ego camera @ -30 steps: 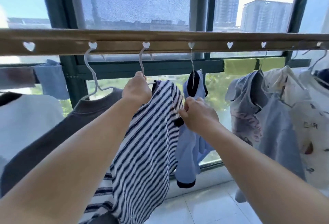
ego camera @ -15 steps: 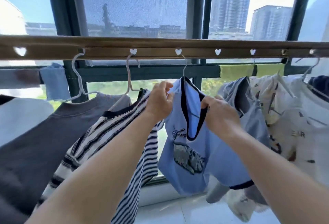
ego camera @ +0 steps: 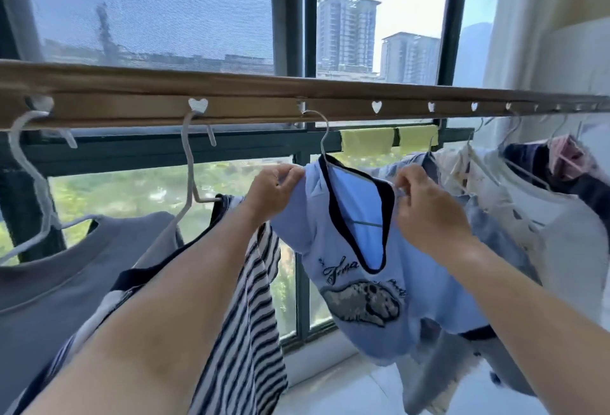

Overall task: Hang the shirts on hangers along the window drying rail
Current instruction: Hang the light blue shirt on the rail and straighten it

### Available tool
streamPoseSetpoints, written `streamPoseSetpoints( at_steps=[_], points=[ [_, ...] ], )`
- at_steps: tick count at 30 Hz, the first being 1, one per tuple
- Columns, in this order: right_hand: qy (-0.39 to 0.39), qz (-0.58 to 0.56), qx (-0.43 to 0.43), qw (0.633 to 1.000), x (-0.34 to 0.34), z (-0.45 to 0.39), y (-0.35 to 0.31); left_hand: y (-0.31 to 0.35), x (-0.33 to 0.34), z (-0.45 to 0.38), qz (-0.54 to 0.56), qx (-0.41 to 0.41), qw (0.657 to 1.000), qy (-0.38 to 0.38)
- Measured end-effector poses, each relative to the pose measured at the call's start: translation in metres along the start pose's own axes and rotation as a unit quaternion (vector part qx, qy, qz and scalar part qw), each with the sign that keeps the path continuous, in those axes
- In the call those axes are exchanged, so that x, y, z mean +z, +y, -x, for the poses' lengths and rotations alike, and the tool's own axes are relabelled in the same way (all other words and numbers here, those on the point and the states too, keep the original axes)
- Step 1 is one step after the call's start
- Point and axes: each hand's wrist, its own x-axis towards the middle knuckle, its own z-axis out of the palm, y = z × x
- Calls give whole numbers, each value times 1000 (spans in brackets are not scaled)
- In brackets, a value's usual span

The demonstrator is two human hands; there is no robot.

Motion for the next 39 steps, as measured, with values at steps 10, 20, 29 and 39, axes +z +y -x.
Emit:
streamPoseSetpoints(
  at_steps=[10, 20, 29, 39],
  points=[
    [150, -4, 3, 989, -1, -10, 7, 7, 35, -32, 111, 55, 991, -43],
    [131, 71, 8, 989, 5, -22, 10, 0, 39, -48, 181, 5, 975, -125],
    [118, 89, 55, 987, 8, -20, 3, -9, 77, -37, -112, 179, 969, -124],
    [107, 104, 43, 988, -6, -20, 9, -10, 58, -78, 115, 16, 993, 35]
  ],
)
